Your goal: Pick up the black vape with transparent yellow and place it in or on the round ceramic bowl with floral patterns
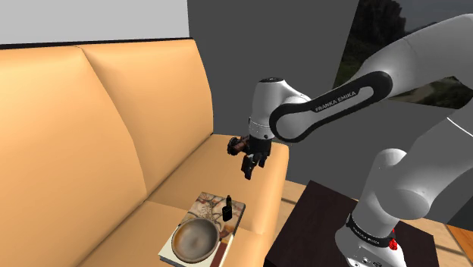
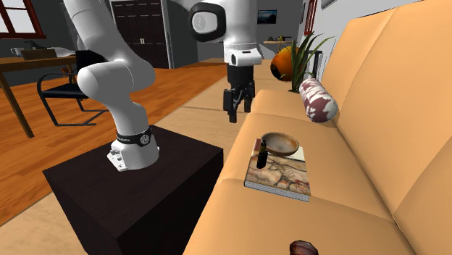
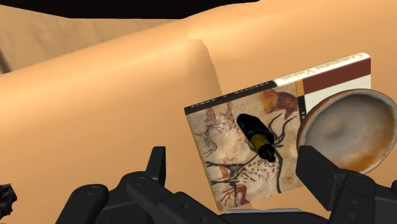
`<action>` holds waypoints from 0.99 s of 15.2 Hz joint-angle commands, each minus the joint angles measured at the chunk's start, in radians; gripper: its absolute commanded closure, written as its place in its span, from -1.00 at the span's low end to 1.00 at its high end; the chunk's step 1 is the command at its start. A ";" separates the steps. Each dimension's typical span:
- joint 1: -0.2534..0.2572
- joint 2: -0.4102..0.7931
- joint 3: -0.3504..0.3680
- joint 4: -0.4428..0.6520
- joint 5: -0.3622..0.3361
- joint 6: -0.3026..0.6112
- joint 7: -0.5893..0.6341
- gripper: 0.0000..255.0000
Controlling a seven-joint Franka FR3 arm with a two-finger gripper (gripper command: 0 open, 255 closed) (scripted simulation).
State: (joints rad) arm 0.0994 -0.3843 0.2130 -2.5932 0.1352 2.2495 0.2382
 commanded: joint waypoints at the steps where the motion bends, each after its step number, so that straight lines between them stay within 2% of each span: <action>1: 0.004 0.074 0.027 0.016 0.000 0.060 0.040 -1.00; 5: 0.006 0.235 0.076 0.060 -0.026 0.172 0.128 -1.00; 9: 0.013 0.405 0.108 0.127 -0.091 0.267 0.234 -1.00; 15: 0.020 0.484 0.103 0.126 -0.131 0.343 0.268 -1.00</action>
State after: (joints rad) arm 0.1189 0.0840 0.3172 -2.4687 0.0124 2.5791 0.5002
